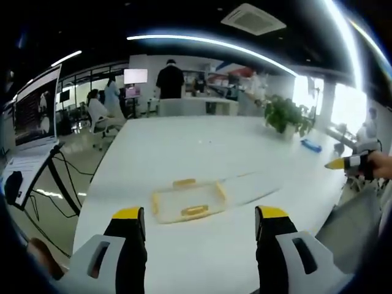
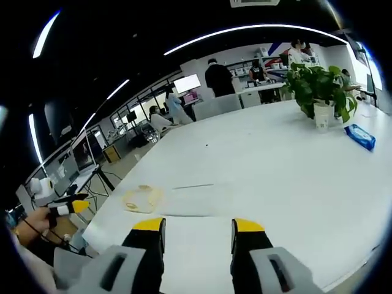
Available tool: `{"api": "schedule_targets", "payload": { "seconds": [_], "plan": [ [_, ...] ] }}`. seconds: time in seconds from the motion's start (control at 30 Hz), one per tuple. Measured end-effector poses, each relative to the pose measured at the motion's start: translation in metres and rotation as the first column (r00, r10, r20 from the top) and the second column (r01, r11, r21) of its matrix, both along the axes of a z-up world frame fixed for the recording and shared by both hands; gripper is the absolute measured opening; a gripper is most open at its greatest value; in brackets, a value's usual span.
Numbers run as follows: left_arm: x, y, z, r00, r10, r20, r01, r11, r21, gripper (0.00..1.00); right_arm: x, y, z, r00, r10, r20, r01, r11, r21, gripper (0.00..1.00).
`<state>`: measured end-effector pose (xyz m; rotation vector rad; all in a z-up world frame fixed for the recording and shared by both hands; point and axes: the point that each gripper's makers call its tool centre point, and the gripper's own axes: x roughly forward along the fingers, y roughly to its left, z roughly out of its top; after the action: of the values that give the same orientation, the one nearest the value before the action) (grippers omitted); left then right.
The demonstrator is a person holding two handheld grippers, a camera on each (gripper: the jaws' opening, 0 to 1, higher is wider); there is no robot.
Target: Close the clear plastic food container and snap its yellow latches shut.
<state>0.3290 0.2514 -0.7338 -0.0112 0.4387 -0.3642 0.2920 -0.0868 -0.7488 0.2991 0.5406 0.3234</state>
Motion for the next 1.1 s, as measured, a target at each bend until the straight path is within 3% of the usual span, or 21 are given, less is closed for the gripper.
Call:
{"api": "schedule_targets", "payload": {
  "seconds": [0.97,1.1],
  "plan": [
    [0.003,-0.003,0.002,1.0,-0.006,-0.002,0.006,1.0,-0.009,0.68,0.005,0.009,-0.001,1.0,0.027,-0.006,-0.027,1.0,0.013,0.4],
    [0.004,0.001,0.002,1.0,0.017,0.011,-0.016,0.999,-0.042,0.68,0.004,0.01,-0.003,0.999,0.031,-0.013,-0.031,0.999,0.009,0.4]
  ]
}}
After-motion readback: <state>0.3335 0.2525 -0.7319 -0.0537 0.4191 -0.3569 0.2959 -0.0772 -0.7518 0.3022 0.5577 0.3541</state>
